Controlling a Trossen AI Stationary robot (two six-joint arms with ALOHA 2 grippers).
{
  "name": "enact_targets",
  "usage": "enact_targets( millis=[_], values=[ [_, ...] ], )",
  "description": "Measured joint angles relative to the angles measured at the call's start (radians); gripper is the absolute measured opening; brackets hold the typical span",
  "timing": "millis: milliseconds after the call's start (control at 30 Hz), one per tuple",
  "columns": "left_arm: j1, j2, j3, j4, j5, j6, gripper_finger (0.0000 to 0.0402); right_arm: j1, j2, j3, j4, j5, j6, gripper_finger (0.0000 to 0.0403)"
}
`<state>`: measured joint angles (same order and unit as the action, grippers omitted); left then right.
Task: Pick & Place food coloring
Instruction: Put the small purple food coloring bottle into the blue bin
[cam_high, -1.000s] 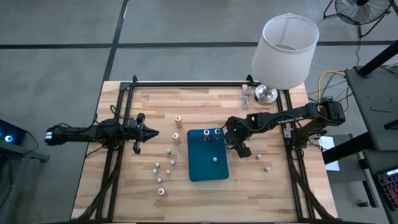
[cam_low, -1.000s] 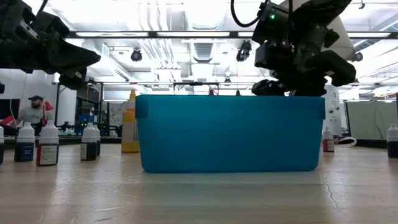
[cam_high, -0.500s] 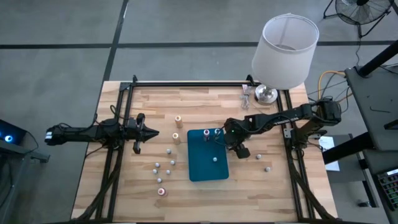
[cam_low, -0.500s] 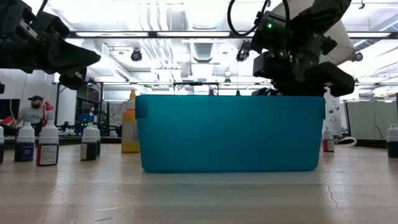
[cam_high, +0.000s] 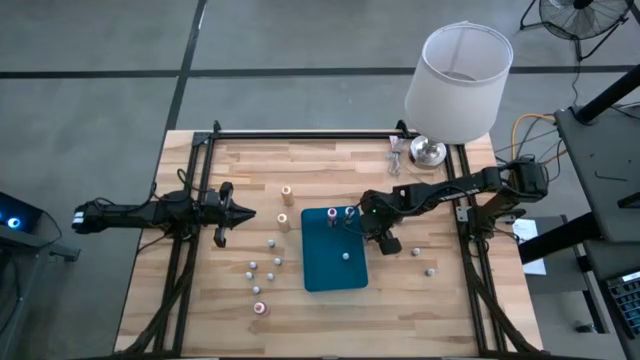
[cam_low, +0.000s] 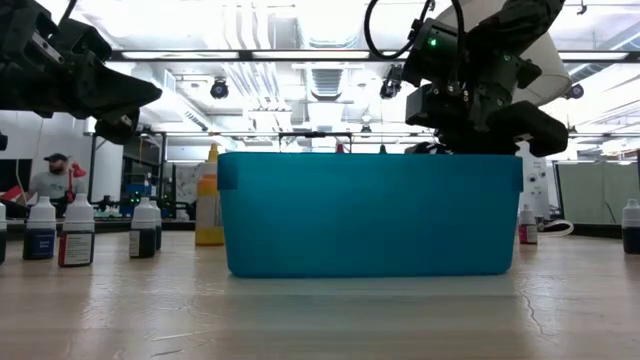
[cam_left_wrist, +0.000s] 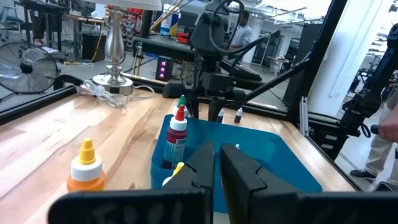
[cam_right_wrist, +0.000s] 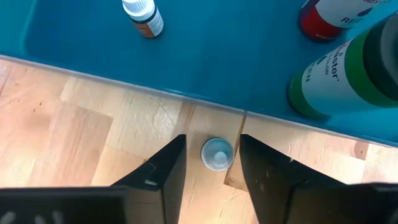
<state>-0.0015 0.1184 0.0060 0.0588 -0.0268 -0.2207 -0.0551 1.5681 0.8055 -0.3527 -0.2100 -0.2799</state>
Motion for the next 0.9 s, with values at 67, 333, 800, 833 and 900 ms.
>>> enact_targets(
  millis=[67, 333, 800, 833, 900],
  values=[
    [0.000, 0.000, 0.000, 0.000, 0.000, 0.000, 0.0000, 0.000, 0.000, 0.000, 0.000, 0.000, 0.000, 0.0120],
    [0.000, 0.000, 0.000, 0.000, 0.000, 0.000, 0.0000, 0.000, -0.002, 0.000, -0.003, 0.000, 0.011, 0.0052],
    [0.000, 0.000, 0.000, 0.000, 0.000, 0.000, 0.0000, 0.000, -0.130, 0.060, -0.211, 0.039, 0.062, 0.0040],
    [0.000, 0.000, 0.000, 0.000, 0.000, 0.000, 0.0000, 0.000, -0.146, 0.074, -0.234, 0.049, 0.067, 0.0040],
    [0.000, 0.000, 0.000, 0.000, 0.000, 0.000, 0.0000, 0.000, -0.174, 0.104, -0.272, 0.053, 0.082, 0.0040]
  ],
)
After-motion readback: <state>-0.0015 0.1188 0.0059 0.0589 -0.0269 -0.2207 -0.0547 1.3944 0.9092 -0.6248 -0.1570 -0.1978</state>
